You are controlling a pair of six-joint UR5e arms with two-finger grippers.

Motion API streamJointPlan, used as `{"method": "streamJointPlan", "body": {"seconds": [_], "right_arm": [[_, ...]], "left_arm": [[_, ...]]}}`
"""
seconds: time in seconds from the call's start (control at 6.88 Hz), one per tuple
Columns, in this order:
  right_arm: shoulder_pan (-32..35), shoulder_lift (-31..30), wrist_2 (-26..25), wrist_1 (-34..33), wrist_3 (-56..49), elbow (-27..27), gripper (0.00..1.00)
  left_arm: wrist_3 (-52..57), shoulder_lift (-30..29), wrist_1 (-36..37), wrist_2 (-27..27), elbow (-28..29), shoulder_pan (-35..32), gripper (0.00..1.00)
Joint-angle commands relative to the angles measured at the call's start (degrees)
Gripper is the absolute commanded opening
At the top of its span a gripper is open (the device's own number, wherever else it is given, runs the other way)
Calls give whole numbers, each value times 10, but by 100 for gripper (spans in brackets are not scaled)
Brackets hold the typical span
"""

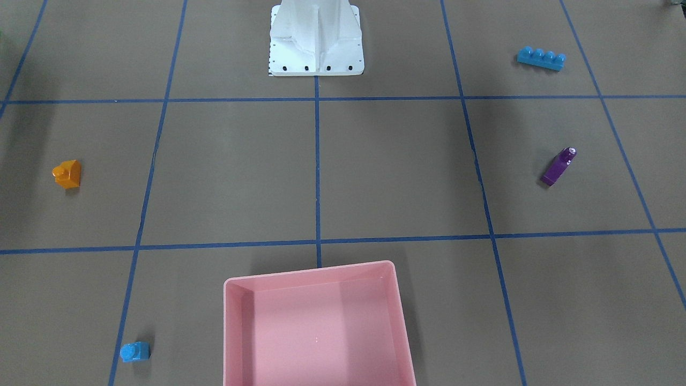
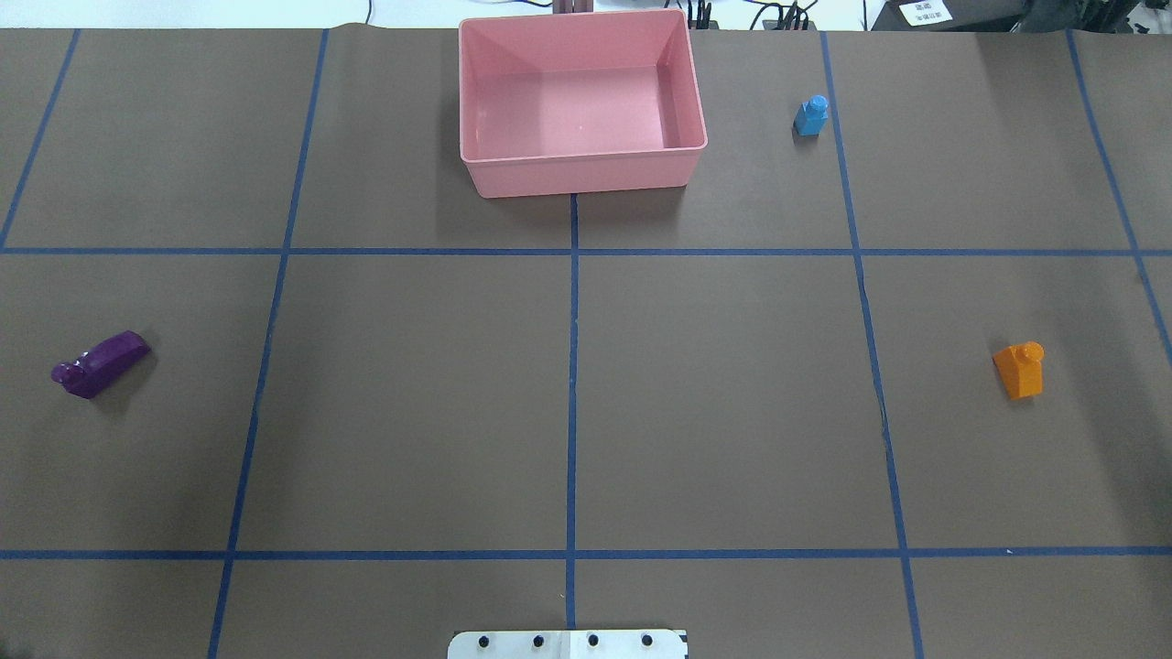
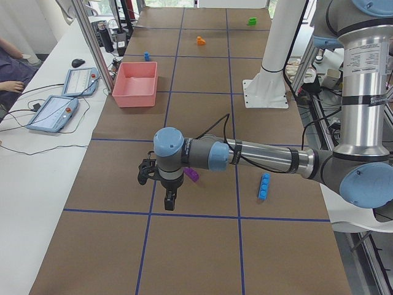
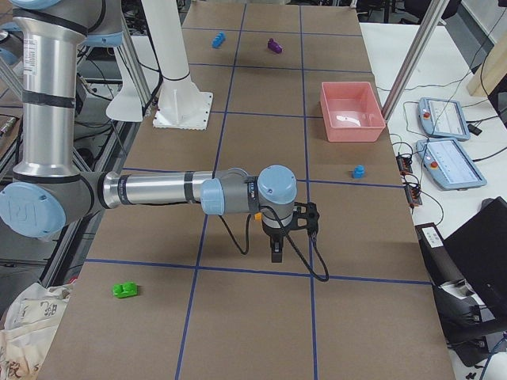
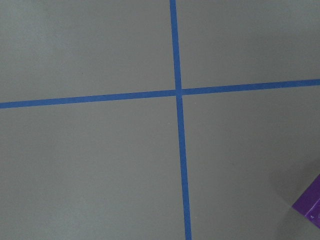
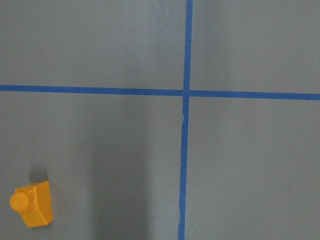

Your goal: Put all blocks into box

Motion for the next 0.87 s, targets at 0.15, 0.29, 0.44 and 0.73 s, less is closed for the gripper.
{"method": "streamJointPlan", "body": {"seconds": [0.15, 0.29, 0.44, 0.73], "right_arm": [[0, 4, 1, 1, 1, 9, 100], [-7, 14, 1, 10, 8, 31, 100], [-31, 16, 1, 74, 34, 43, 100], [-166, 60, -37, 147, 138, 6, 100]], "left_arm": [[-1, -8, 3, -2, -3, 1, 100], [0, -7, 0, -16, -16, 1, 100], [1, -17, -12, -17, -16, 15, 100], [-23, -31, -32, -21, -21, 26, 100]]}}
